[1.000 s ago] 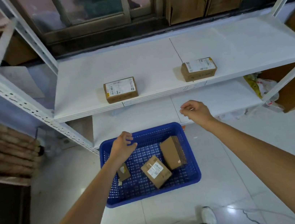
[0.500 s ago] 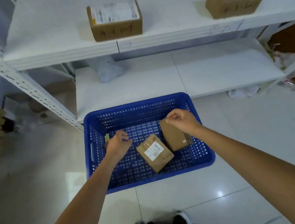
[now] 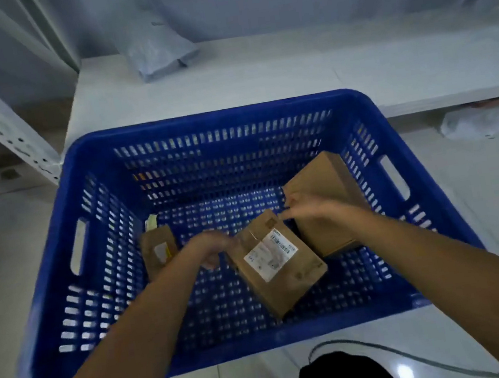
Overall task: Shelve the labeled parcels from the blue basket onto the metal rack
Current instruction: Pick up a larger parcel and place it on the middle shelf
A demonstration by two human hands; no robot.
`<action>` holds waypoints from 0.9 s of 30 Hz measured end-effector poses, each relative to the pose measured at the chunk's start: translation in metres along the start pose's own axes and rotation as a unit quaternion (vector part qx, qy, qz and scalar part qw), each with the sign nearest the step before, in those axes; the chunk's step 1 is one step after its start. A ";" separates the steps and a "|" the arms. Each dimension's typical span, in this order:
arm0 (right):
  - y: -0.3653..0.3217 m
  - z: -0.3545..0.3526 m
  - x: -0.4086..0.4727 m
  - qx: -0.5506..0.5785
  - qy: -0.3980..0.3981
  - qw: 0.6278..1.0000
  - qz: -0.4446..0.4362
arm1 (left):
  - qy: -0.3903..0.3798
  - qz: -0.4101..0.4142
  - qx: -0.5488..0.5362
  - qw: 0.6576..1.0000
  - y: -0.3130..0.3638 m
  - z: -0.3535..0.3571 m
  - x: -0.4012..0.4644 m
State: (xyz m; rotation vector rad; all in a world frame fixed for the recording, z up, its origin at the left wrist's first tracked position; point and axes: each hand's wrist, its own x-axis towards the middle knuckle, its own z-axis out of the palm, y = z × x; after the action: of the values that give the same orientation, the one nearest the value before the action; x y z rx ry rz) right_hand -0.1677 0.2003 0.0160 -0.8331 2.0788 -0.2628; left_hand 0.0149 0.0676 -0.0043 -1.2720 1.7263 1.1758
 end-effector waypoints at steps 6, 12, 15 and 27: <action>0.023 0.026 0.033 -0.032 -0.149 0.983 0.105 | -0.111 -0.029 -0.023 0.993 0.004 0.008 0.040; 0.028 0.035 0.038 -0.010 -0.165 0.981 0.105 | -0.113 -0.008 -0.119 0.986 0.000 0.018 0.046; 0.026 0.034 0.038 -0.004 -0.119 0.991 0.066 | -0.045 0.035 -0.135 0.989 0.007 0.014 0.039; -0.061 -0.115 -0.091 0.284 0.118 0.950 -0.046 | 0.066 0.233 -0.379 0.893 0.061 -0.102 -0.147</action>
State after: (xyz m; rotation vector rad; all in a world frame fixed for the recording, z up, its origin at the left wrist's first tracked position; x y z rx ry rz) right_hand -0.1920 0.2000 0.1728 -0.5589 2.0159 -1.0004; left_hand -0.0018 0.0298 0.1798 -1.4122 1.7858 2.2489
